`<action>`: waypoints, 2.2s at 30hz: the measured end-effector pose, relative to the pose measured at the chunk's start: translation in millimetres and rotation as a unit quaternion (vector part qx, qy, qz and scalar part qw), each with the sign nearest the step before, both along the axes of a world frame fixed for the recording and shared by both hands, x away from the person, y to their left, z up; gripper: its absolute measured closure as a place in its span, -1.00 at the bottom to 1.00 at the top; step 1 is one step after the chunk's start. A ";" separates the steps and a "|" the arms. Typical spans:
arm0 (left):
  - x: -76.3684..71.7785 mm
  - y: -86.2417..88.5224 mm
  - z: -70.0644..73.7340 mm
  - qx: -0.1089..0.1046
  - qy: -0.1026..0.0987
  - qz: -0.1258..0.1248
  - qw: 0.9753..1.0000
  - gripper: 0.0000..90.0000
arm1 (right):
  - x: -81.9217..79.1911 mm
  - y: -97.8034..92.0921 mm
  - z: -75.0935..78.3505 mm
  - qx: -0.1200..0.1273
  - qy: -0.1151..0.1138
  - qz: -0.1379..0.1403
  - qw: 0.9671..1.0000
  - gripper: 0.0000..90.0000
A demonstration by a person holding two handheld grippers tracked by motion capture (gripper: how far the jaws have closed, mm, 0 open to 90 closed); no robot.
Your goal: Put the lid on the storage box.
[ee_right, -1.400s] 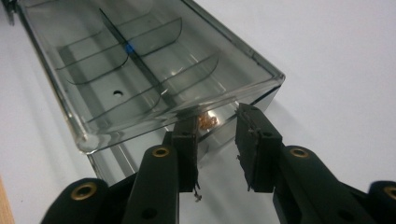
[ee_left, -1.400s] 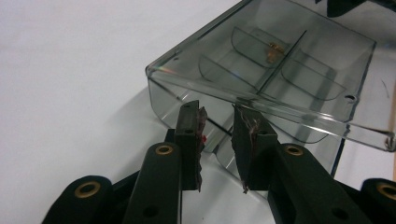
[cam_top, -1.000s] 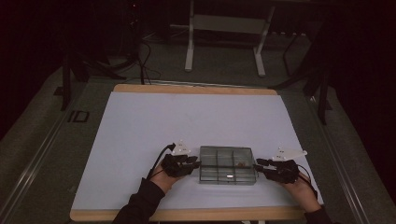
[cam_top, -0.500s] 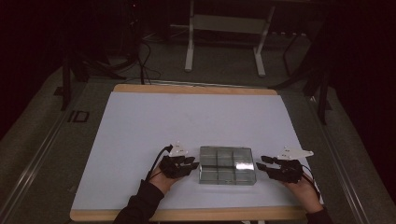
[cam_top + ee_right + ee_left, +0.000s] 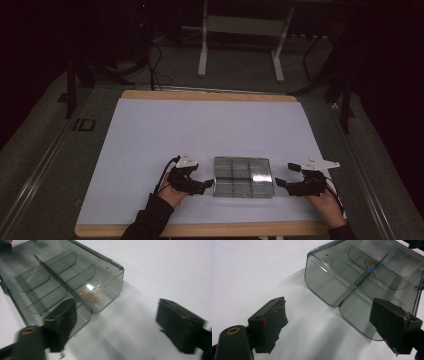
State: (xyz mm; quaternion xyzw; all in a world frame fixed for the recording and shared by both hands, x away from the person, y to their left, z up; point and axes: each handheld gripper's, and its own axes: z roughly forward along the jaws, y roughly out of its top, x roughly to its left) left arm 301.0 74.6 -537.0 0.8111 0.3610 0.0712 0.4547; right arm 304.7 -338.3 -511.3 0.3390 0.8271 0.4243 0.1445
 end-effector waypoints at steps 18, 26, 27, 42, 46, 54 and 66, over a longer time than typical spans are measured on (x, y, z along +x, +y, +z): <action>0.3 9.3 -0.2 -0.012 -0.009 0.019 1.000 -0.95 | -1.8 -5.1 -4.8 -0.011 -0.035 -0.007 0.999 -0.73; -4.0 16.4 -0.9 -0.012 -0.022 0.033 0.999 -0.95 | -3.1 -10.5 -5.2 -0.011 -0.035 -0.023 0.999 -0.74; -4.8 17.7 -1.2 -0.011 -0.024 0.035 0.999 -0.95 | -3.6 -11.7 -5.1 -0.010 -0.037 -0.027 0.999 -0.74; -12.3 34.4 -3.3 -0.019 -0.033 0.054 0.998 -0.95 | -9.9 -30.6 -12.0 -0.015 -0.041 -0.068 0.997 -0.74; -15.1 41.0 -2.8 -0.019 -0.035 0.059 0.997 -0.95 | -11.7 -36.2 -15.9 -0.021 -0.048 -0.078 0.996 -0.74; -22.2 61.4 -3.3 -0.014 -0.041 0.088 0.995 -0.95 | -14.9 -52.1 -21.3 -0.024 -0.048 -0.099 0.994 -0.74; -29.6 79.7 -5.6 -0.012 -0.039 0.108 0.993 -0.95 | -19.9 -68.1 -24.7 -0.023 -0.051 -0.126 0.990 -0.74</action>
